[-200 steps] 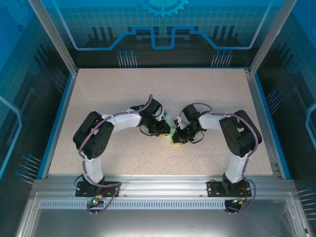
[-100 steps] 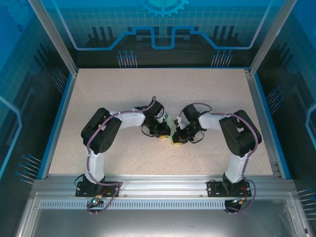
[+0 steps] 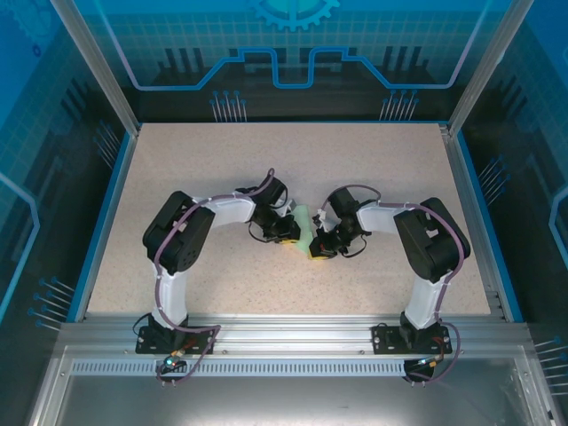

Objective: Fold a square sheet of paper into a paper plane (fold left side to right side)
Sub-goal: Third fold the triangle at the center of the table.

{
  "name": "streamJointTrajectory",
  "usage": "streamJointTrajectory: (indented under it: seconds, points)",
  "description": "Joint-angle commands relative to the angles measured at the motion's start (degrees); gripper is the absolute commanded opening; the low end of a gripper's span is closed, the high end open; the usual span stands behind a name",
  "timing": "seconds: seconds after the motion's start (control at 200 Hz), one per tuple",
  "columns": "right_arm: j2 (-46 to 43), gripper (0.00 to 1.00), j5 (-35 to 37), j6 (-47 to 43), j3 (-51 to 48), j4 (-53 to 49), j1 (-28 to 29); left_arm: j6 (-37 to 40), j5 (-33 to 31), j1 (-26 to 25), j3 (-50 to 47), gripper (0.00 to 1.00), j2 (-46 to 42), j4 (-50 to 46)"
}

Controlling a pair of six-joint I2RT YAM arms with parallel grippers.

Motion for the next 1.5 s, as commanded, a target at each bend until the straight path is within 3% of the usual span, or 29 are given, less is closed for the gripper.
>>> streamJointTrajectory:
  seconds: [0.0, 0.175, 0.345, 0.47, 0.58, 0.81, 1.075, 1.496]
  points:
    - [2.31, 0.00, 10.58, -0.16, -2.63, -6.11, 1.10, 4.48, -7.60, 5.25, 1.42, 0.21, 2.29, -5.31]
    - [2.33, 0.00, 9.98, 0.00, -2.67, -5.60, 1.07, 5.74, -6.93, 7.80, 3.78, 0.21, 1.04, -6.86]
    - [1.76, 0.00, 10.11, 0.01, -2.32, -5.69, 0.90, 2.81, -3.19, 7.79, 1.73, 0.22, -7.42, -6.76]
    - [1.82, 0.00, 10.10, 0.11, -2.01, -5.79, 0.88, -0.23, -0.71, 6.19, -3.41, 0.24, -15.03, -3.18]
    - [1.98, 0.00, 10.07, 0.26, -1.79, -5.79, 0.89, -1.42, 0.55, 2.14, -6.16, 0.24, -16.70, -1.59]
    - [1.97, 0.00, 10.18, 0.46, -1.52, -6.00, 0.90, -3.96, 1.14, -4.13, -7.15, 0.24, -11.26, 3.04]
    - [1.83, 0.00, 10.32, 0.51, -1.26, -6.40, 0.98, -2.70, 0.43, -4.19, -2.39, 0.24, -4.82, 3.01]
    - [1.35, 0.00, 10.77, 0.45, -1.35, -7.10, 0.96, -0.45, -7.34, -3.38, -1.51, 0.24, 0.98, -0.89]
